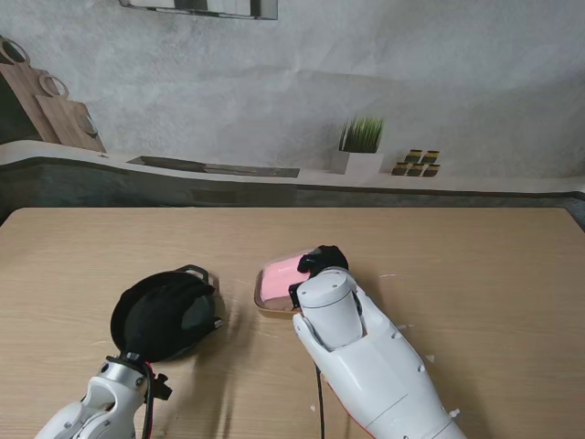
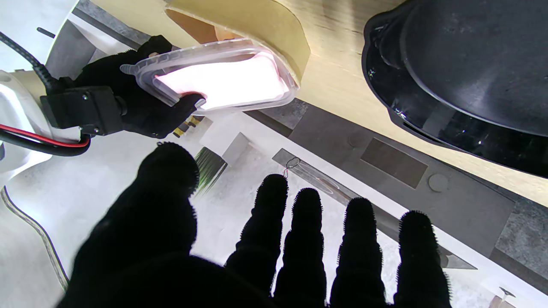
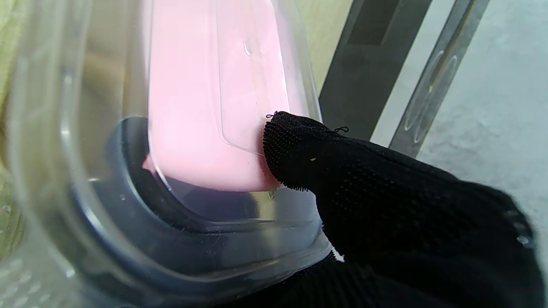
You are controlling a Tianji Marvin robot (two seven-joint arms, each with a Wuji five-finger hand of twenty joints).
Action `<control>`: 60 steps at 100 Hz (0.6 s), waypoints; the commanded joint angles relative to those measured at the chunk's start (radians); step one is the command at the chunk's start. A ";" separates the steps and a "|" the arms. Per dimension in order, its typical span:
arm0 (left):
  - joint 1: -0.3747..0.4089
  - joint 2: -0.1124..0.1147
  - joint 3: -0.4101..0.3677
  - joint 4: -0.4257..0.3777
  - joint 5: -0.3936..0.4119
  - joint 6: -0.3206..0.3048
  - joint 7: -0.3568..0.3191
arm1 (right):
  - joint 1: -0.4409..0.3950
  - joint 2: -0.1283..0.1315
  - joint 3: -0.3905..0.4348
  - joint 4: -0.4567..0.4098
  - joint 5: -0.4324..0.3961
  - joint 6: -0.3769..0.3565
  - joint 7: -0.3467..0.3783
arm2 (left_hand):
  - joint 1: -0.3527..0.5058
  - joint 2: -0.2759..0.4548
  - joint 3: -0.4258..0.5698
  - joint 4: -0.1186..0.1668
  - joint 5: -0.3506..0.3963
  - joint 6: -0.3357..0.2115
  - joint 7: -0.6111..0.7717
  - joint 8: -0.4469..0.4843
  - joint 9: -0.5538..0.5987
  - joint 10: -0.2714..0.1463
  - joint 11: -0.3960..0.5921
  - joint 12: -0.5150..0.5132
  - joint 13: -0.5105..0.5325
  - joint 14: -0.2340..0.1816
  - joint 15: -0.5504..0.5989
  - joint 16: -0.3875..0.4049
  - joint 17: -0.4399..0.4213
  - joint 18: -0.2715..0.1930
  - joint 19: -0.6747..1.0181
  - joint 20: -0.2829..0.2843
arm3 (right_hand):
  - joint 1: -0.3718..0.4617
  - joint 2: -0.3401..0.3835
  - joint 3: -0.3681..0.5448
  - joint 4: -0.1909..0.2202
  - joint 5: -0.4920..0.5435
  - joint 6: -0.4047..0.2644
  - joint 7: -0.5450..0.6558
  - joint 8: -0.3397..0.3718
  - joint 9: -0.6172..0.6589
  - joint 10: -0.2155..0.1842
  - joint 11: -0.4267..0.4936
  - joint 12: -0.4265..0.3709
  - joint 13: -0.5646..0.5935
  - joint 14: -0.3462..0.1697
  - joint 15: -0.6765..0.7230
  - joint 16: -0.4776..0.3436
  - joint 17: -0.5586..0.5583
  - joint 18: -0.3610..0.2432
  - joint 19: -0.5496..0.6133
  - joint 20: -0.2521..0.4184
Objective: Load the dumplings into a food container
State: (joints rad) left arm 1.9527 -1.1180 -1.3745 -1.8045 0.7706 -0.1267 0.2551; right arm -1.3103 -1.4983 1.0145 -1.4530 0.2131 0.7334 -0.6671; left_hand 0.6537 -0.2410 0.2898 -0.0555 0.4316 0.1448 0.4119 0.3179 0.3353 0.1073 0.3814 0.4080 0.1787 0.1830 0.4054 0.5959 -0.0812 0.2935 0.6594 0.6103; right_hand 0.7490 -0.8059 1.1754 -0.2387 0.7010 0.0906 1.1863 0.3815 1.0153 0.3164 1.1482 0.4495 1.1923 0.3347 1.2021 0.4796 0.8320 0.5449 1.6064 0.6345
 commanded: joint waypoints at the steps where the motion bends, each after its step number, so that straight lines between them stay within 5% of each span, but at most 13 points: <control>1: 0.001 -0.004 0.001 -0.002 -0.002 0.000 -0.014 | -0.003 -0.014 -0.005 0.009 -0.004 0.003 0.011 | 0.010 0.023 -0.005 0.032 -0.025 0.012 -0.013 -0.014 -0.027 0.017 0.003 -0.005 -0.027 -0.002 -0.002 -0.008 -0.010 0.011 -0.022 0.014 | 0.079 0.055 0.044 -0.018 -0.014 -0.080 0.069 0.002 -0.007 0.000 0.041 -0.006 0.052 0.050 0.045 0.016 0.000 -0.081 0.055 0.023; 60: -0.003 -0.005 -0.001 0.000 -0.005 0.009 -0.012 | -0.023 -0.011 0.003 -0.085 0.042 0.016 0.013 | 0.006 0.022 0.004 0.031 -0.025 0.033 -0.021 -0.021 -0.030 0.018 0.003 -0.005 -0.028 -0.001 -0.001 -0.008 -0.010 0.009 -0.023 0.019 | 0.083 0.044 0.052 -0.015 0.003 -0.082 0.071 -0.008 0.007 0.022 0.043 -0.012 0.076 0.068 0.062 0.026 0.026 -0.059 0.056 0.026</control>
State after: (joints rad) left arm 1.9485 -1.1186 -1.3753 -1.8015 0.7699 -0.1229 0.2567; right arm -1.3294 -1.4913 1.0192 -1.5321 0.2343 0.7444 -0.6642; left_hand 0.6537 -0.2410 0.2898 -0.0555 0.4316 0.1649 0.4109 0.3095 0.3353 0.1075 0.3814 0.4080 0.1786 0.1830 0.4054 0.5960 -0.0812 0.2935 0.6594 0.6112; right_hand 0.7490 -0.7969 1.1734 -0.2387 0.6905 0.0906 1.1973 0.3779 1.0153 0.3164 1.1483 0.4463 1.1923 0.3345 1.2021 0.4812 0.8369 0.5443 1.6065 0.6346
